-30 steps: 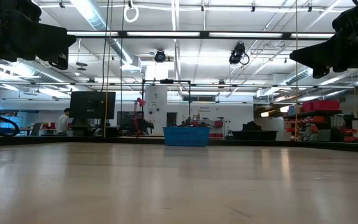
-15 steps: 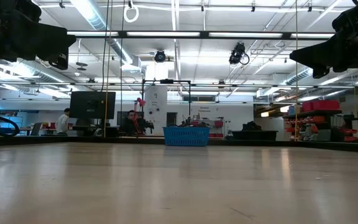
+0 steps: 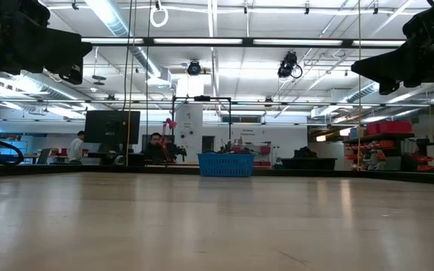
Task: Pick & Place USB Port
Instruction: Return to Home Position
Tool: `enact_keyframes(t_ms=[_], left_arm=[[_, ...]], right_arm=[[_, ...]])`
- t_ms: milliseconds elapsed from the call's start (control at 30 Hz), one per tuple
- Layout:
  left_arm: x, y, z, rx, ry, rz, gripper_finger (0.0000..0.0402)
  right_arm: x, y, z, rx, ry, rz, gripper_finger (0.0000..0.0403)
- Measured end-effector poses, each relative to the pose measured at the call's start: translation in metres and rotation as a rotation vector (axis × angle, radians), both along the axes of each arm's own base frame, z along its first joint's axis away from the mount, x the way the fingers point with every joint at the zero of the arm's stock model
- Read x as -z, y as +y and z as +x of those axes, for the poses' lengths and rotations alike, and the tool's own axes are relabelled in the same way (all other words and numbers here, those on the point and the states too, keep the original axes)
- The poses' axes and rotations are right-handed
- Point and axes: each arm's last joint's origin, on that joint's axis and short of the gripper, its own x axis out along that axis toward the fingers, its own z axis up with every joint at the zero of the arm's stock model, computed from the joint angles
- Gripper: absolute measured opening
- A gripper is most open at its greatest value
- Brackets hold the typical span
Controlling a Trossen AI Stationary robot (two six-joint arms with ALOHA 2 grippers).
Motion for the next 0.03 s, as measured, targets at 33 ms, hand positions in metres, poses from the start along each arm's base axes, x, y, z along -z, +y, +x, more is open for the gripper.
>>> enact_keyframes(t_ms=[33], left_arm=[[0.0,0.0,0.0,0.0,0.0,0.0,0.0112]], right_arm=[[0.0,0.0,0.0,0.0,0.0,0.0,0.0054]])
